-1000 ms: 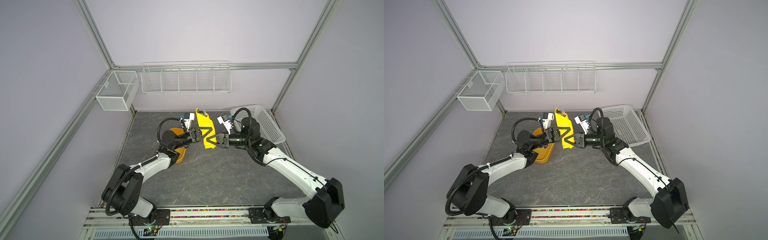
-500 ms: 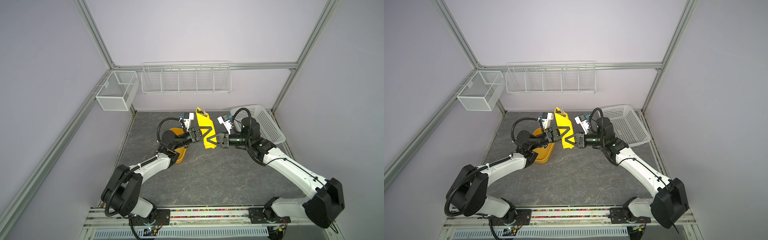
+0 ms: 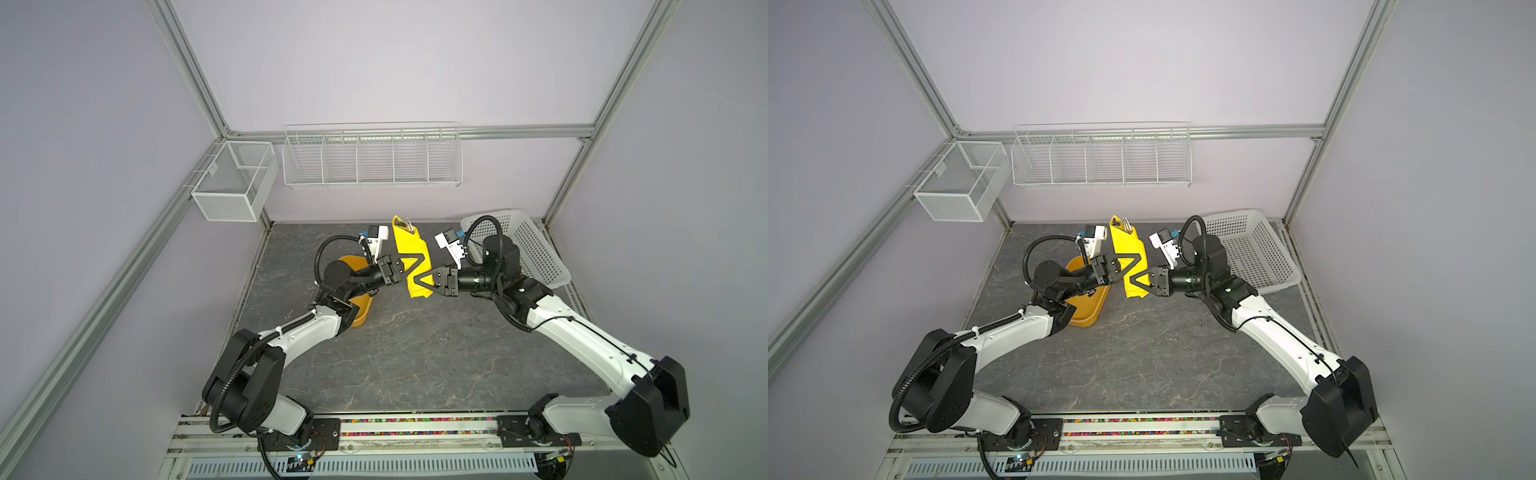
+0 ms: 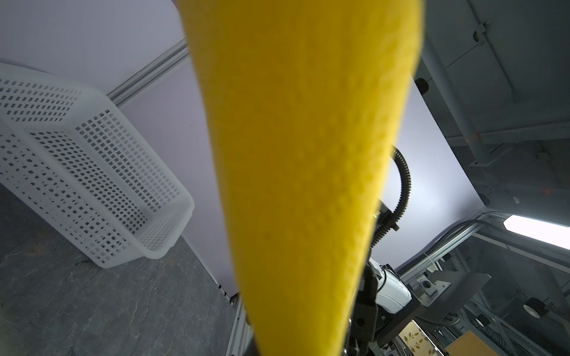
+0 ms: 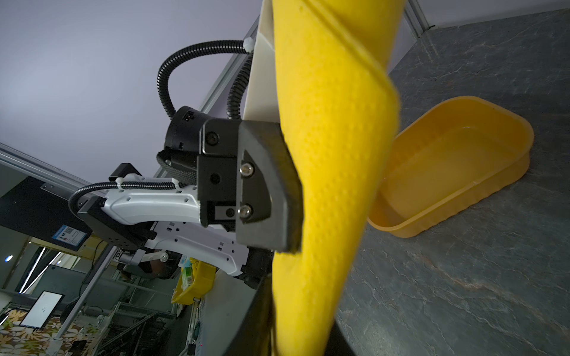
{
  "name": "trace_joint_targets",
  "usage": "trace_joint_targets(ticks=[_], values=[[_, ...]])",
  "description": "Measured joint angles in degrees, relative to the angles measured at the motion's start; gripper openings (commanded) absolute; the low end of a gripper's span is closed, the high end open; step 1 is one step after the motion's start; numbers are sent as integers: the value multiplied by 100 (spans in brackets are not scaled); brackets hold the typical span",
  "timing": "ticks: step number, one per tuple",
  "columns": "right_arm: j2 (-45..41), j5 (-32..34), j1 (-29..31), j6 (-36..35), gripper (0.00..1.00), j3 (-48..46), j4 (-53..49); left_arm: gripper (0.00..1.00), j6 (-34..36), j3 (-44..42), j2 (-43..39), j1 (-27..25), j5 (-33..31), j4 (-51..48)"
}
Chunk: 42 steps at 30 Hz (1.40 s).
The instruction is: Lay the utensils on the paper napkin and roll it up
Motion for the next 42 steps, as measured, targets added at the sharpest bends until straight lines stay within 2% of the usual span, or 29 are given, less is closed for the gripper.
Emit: trace_joint_targets(ticks=[3,7,12,20,23,29,31,34,42], values=[[-138,129,-57,-118,49,0,-203,0,2,0,-9,0,13,-39],[-485,385,-254,-262,61,0,-481,0,31,0,-81,0,13,-160],[-964,879,-610,-391,62,-20,-824,0,98,0,-170,0,13,-280],[-1342,2702,-1167,-686,65,-173,-1777,0,166,0,-214,0,15,-437],[-1154,3331,-1425,-782,70,-173,-2166,0,240,-20,-293,0,15,-566],[-361,4111,-1998,-1001,72,-48,-2898,0,404,-22,-483,0,13,-850],[-107,4218,-2181,-1086,81,24,-3062,0,455,-22,-514,0,13,-944],[188,4325,-2400,-1296,88,197,-3233,0,514,-33,-538,0,-9,-1043],[1405,4151,-2699,-1694,89,981,-3394,0,649,-118,-647,0,-98,-1344]])
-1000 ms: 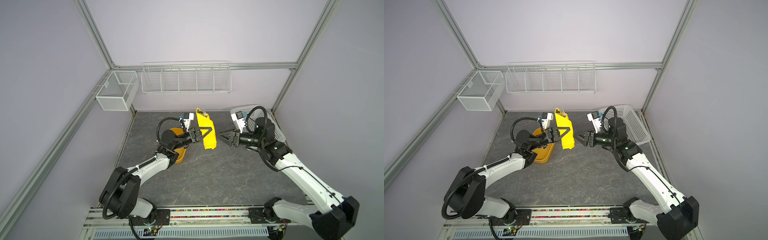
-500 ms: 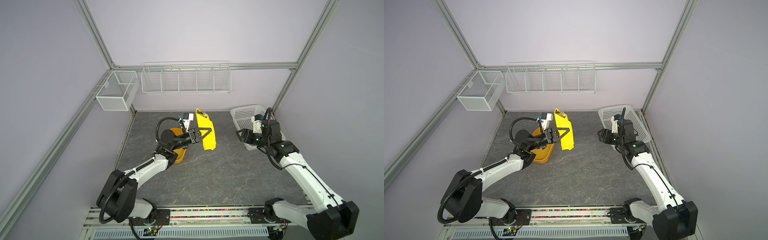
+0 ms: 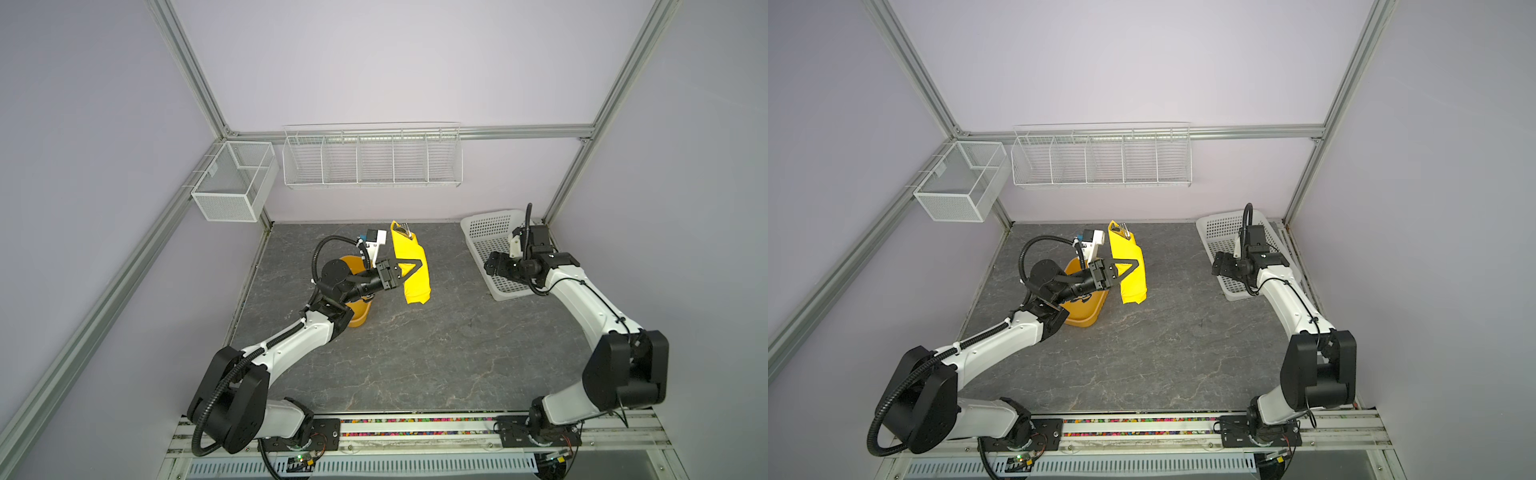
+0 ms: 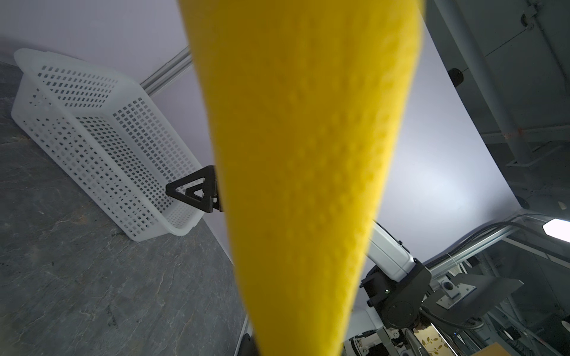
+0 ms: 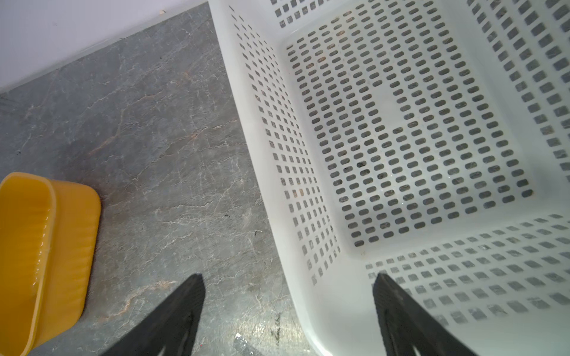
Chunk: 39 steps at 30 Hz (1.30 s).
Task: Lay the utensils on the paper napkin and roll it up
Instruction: 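Release the bundle with the right gripper and draw it back toward the basket, then carry the bundle with the left gripper over the white basket while right withdraws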
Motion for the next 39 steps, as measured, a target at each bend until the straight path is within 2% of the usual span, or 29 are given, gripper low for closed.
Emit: trace_joint_targets(ticks=[11,15,21,24,32,39], values=[[1064,-433,-2,-166,89,446,-210,0,48,-4,-85,0,-39,-236],[1237,-868,0,-162,89,444,-227,0,133,-9,-90,0,-44,-278],[1235,-1257,210,-138,84,227,-66,0,337,-9,-166,0,-186,-509],[1178,-1303,595,-74,84,2,133,0,452,-9,-249,0,-286,-686],[680,-1370,2098,579,80,-992,778,0,625,-15,-529,101,-505,-1016],[656,-1344,3252,1075,78,-1217,1158,0,636,-114,-688,210,-669,-1143]])
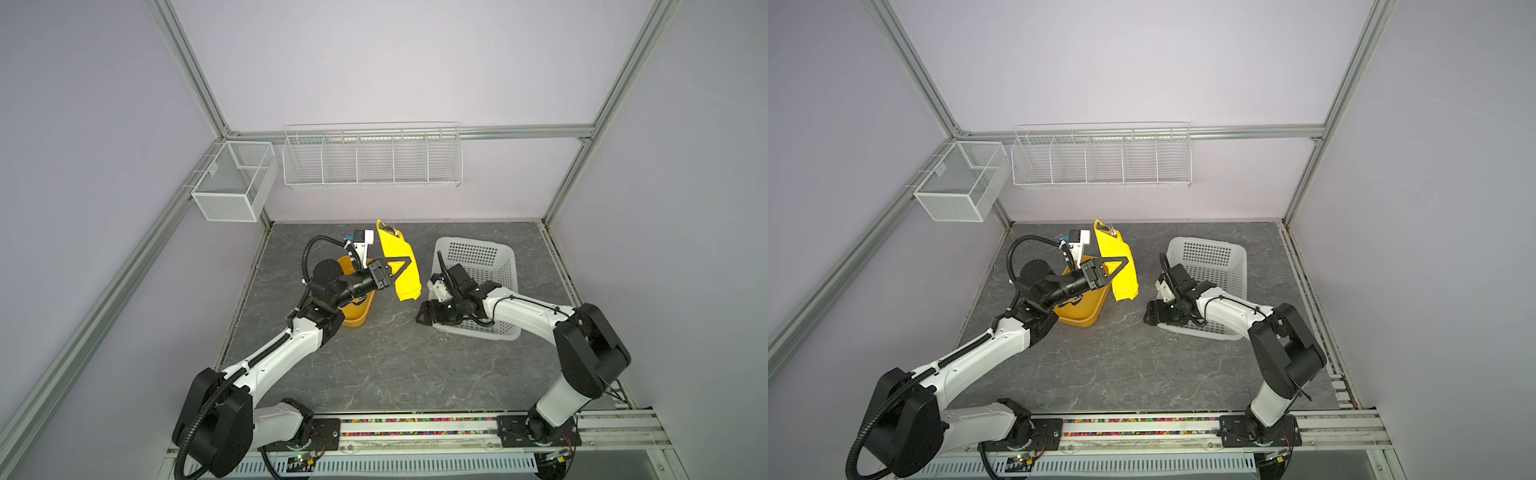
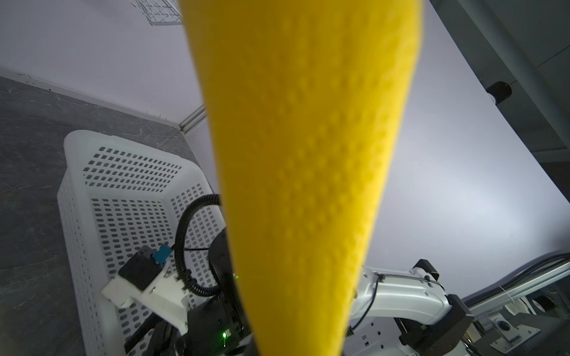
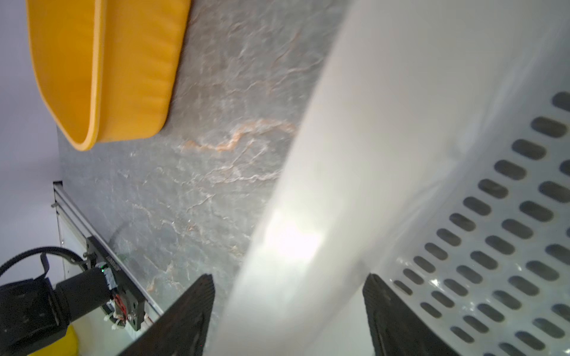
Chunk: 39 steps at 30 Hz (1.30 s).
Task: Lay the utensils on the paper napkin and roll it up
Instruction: 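Carry the bundle with the left gripper over the white basket while right withdraws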
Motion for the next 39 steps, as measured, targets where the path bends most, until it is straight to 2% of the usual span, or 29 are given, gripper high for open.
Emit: trace_joint_targets(ticks=[6,10,16,20,23,32,35,39], values=[[2,-52,892,24,79,28,118,0,2,-50,-151,96,-68,-118],[-160,44,935,-57,82,35,-33,0,2,-55,-197,107,-103,-133],[-1567,619,151,-127,79,26,-404,0,2,-35,-50,107,33,-133],[-2579,1152,-702,-92,80,-133,-535,0,170,343,463,-22,155,-588],[-3099,1421,-1257,-33,81,-367,-734,0,448,820,953,-321,179,-1084],[-3963,1766,-2583,173,83,-894,-1434,0,1001,2232,2717,-1239,389,-1965],[-4148,1757,-2839,199,84,-1115,-1547,0,1095,2599,3292,-1453,378,-2275],[-4330,1716,-2889,199,84,-1311,-1644,0,1335,3215,4030,-1694,308,-2826]])
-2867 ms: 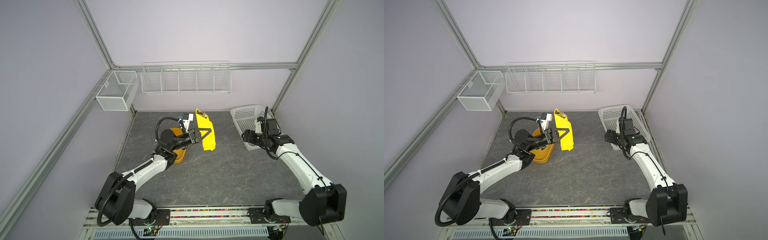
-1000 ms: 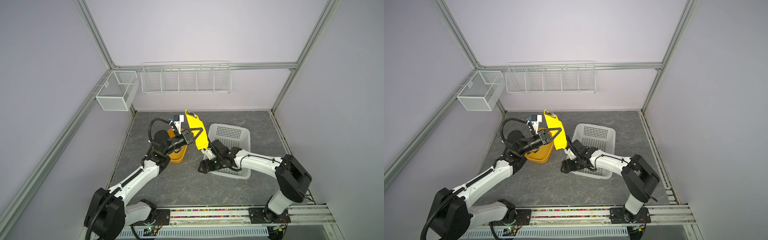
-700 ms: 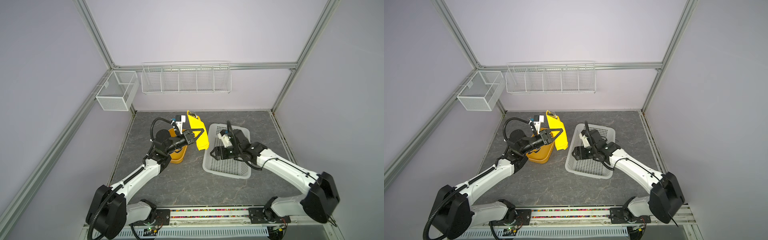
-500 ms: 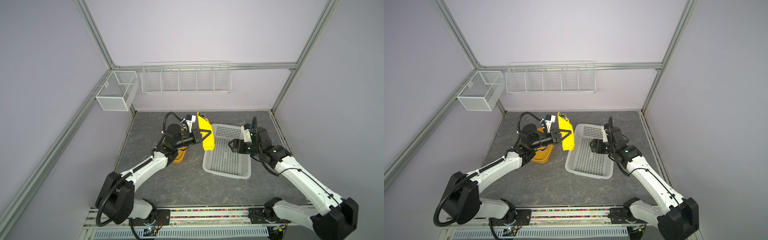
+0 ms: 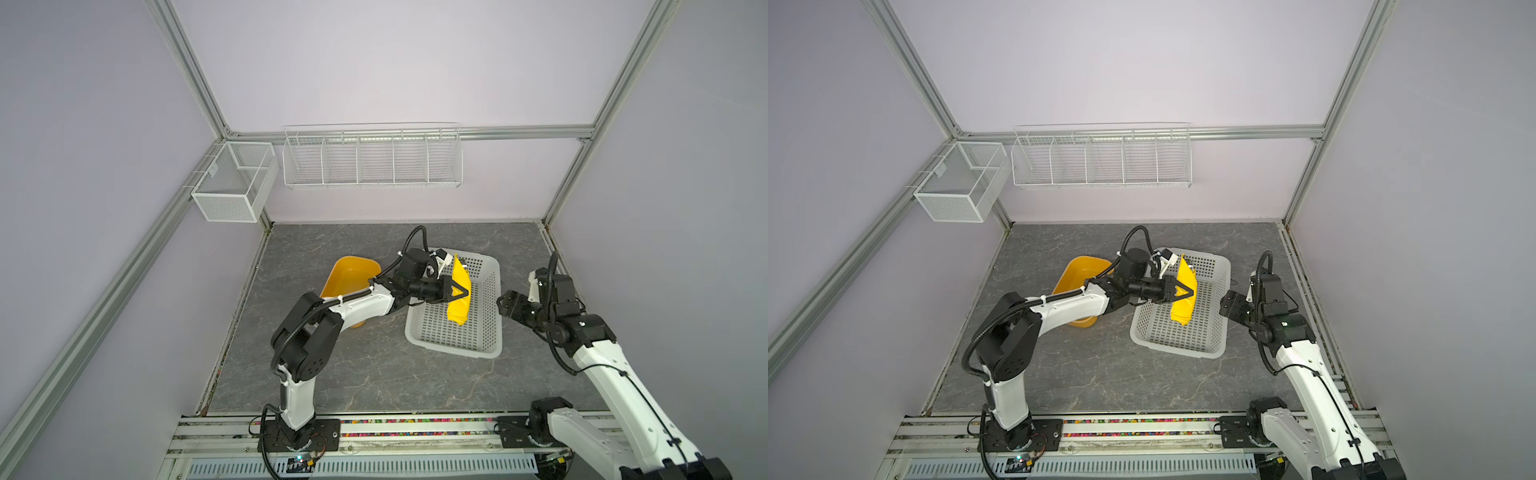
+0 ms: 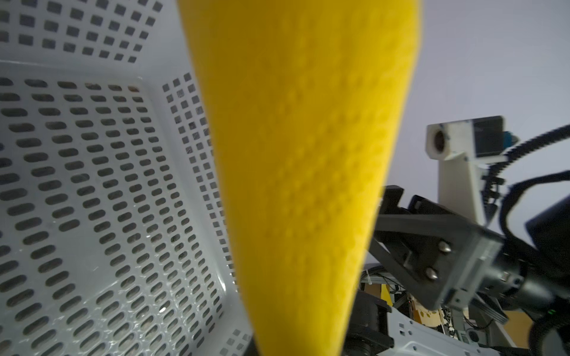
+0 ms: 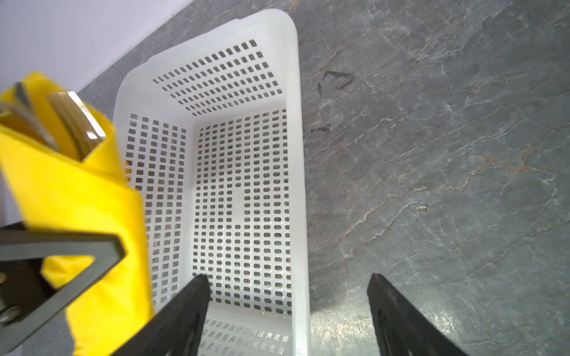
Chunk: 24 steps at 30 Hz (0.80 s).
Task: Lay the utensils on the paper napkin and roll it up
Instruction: 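Carry the bundle with the left gripper over the white basket while right withdraws, then lower the bundle into the white basket with the left gripper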
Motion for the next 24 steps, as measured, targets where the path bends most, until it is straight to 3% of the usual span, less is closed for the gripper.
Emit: trace_joint_targets(ticks=[10,24], values=[[-122,-87,-31,-68,84,-101,-120,0,254,933,1126,-302,-341,-697],[-254,-177,-31,-105,86,-125,-275,0,-647,1399,2175,-348,-472,-138]])
